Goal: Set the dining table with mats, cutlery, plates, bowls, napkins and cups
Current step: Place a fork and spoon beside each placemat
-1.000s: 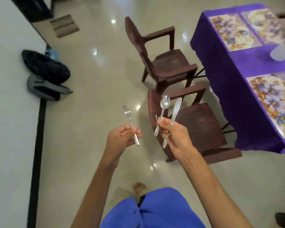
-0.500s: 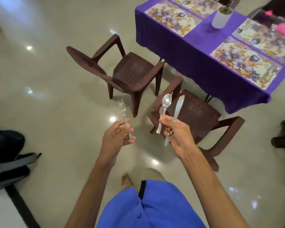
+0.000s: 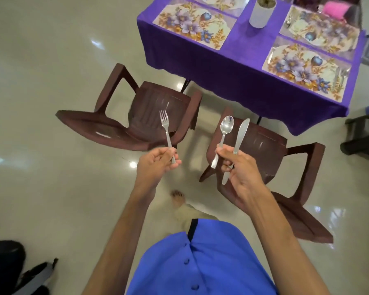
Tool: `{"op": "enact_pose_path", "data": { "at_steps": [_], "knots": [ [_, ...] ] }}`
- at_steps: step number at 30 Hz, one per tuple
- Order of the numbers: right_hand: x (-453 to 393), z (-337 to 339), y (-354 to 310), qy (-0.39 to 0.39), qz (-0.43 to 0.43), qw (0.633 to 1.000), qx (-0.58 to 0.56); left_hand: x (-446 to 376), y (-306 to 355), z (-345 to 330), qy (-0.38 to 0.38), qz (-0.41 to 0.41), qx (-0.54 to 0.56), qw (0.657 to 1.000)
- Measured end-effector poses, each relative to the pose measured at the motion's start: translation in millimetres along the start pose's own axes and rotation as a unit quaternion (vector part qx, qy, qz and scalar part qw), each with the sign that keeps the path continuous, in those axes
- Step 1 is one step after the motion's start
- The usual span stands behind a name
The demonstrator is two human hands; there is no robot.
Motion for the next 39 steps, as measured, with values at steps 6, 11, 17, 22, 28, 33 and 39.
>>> {"op": "enact_pose_path", "data": {
  "at_steps": [6,11,17,22,28,33,39],
  "knots": [
    [-63.0,-91.2,-31.7,-0.003,0.018,1.000,0.024,-64.1,73.8,44.9,-0.017,0.007,0.011,1.000],
    [-102.8,-151.6,-45.6,0.010,0.028,0.999,0.033,-112.4,120.5,69.0,-0.038,0.006,0.014,0.999],
    [-145.6,-212.3,-61.4,-0.015,0.021,0.999,0.024,-160.0,169.3,87.3,-0.018,-0.001,-0.007,1.000],
    [-212.9,-246.7,-78.3,-0.025,0.000,0.999,0.042,-207.7,187.3,90.2,0.039,0.013,0.033,0.999],
    [-333.7,-258.1,-117.0,-0.015,-0.033,0.994,0.099,-280.7,223.5,54.2,0.080,0.019,0.045,0.996],
    [-429.7,-250.2,-147.6,-0.017,-0.062,0.989,0.132,-347.3,236.7,17.3,0.112,0.056,0.013,0.992],
    [-552.4,-239.1,-184.9,0.028,-0.043,0.990,0.131,-494.2,280.4,-36.0,0.119,0.055,-0.082,0.988]
  ]
}}
Point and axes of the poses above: each hand's wrist, its own x-axis away from the middle knuckle, its own z-axis out of the back of the hand, y = z × x, the point moved 9 cm from there along -x, towards the middle knuckle, and after that the axes turned 8 degrees about z, right-handed, at the moved point
